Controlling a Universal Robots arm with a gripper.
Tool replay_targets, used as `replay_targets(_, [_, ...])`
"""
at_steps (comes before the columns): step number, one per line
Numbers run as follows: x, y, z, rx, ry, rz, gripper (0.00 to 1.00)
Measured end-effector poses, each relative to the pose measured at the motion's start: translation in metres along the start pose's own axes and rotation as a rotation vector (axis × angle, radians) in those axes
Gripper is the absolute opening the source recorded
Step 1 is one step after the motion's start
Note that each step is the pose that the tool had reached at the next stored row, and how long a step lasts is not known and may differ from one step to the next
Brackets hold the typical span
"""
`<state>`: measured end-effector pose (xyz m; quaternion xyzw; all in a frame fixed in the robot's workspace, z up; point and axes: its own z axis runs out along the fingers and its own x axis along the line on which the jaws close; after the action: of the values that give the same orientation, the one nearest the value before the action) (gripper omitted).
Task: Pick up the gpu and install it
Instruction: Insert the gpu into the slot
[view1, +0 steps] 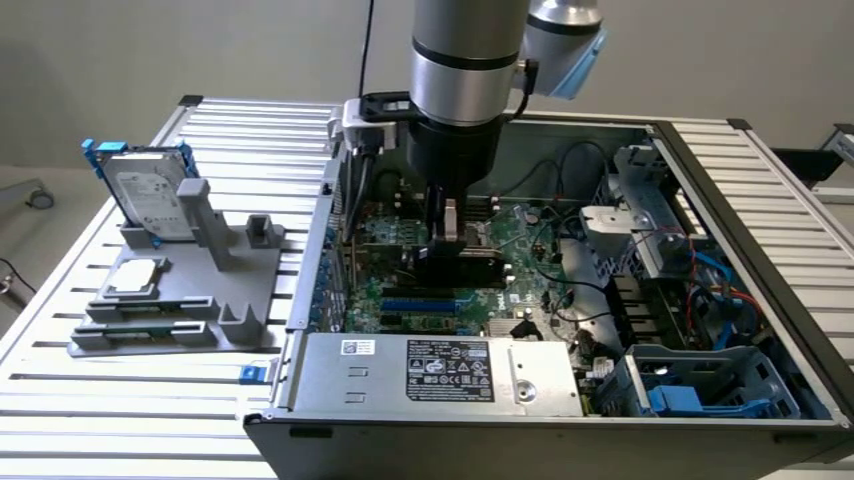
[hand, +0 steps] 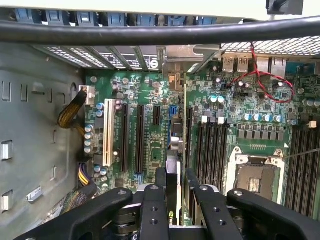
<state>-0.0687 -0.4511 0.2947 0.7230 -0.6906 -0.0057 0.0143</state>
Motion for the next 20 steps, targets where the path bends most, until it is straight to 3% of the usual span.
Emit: replay_targets(20, [0.003,0.0025,0.0075,-0.0003,-0.001,0.028,0.26])
